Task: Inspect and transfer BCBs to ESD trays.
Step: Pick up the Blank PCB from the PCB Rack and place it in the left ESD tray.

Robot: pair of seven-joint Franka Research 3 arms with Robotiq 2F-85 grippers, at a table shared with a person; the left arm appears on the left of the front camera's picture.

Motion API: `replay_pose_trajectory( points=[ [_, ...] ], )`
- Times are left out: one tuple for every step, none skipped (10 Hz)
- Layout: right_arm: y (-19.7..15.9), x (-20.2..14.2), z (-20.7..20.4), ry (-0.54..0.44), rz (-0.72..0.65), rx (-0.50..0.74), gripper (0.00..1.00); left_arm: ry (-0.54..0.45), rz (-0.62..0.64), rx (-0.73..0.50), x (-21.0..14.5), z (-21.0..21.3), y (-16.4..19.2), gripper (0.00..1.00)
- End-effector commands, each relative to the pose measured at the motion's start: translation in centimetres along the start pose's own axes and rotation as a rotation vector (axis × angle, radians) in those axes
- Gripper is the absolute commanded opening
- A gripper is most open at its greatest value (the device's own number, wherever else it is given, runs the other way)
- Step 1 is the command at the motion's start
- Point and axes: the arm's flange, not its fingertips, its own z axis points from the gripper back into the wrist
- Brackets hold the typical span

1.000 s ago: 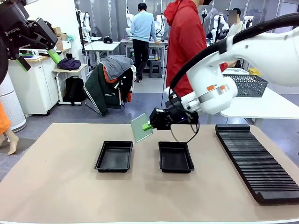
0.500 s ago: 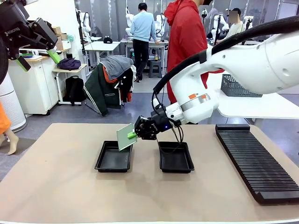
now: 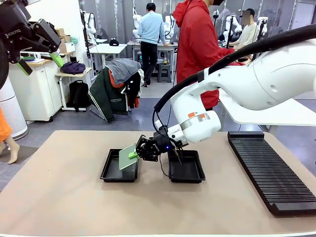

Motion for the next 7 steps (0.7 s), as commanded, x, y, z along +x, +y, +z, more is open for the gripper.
replay_pose_trajectory(
  points=[
    [-0.32, -0.64, -1.35, -0.069, -0.015, 0.002, 0.02, 0.003, 0.003, -0.001, -0.01, -0.09, 0.11, 1.0],
    [-0.67, -1.02, -1.55, -0.081, -0.019, 0.01, 0.02, 0.003, 0.003, -0.001, -0.01, -0.09, 0.11, 1.0],
    [-0.77, -1.1, -1.79, -0.084, -0.022, 0.003, 0.02, 0.003, 0.003, -0.001, -0.01, -0.09, 0.11, 1.0],
    [-0.81, -1.02, -1.6, -0.134, 0.01, -0.005, 0.02, 0.003, 0.003, -0.001, -0.01, -0.09, 0.11, 1.0],
    [-0.47, -0.63, -0.97, -0.04, -0.038, 0.001, 0.02, 0.003, 0.003, -0.001, -0.01, -0.09, 0.11, 1.0],
    [-0.47, -0.63, -0.97, -0.04, -0.038, 0.001, 0.02, 0.003, 0.003, -0.001, -0.01, -0.09, 0.11, 1.0],
    [-0.47, -0.63, -0.97, -0.04, -0.038, 0.001, 0.02, 0.003, 0.003, -0.001, -0.01, -0.09, 0.11, 1.0]
  ],
)
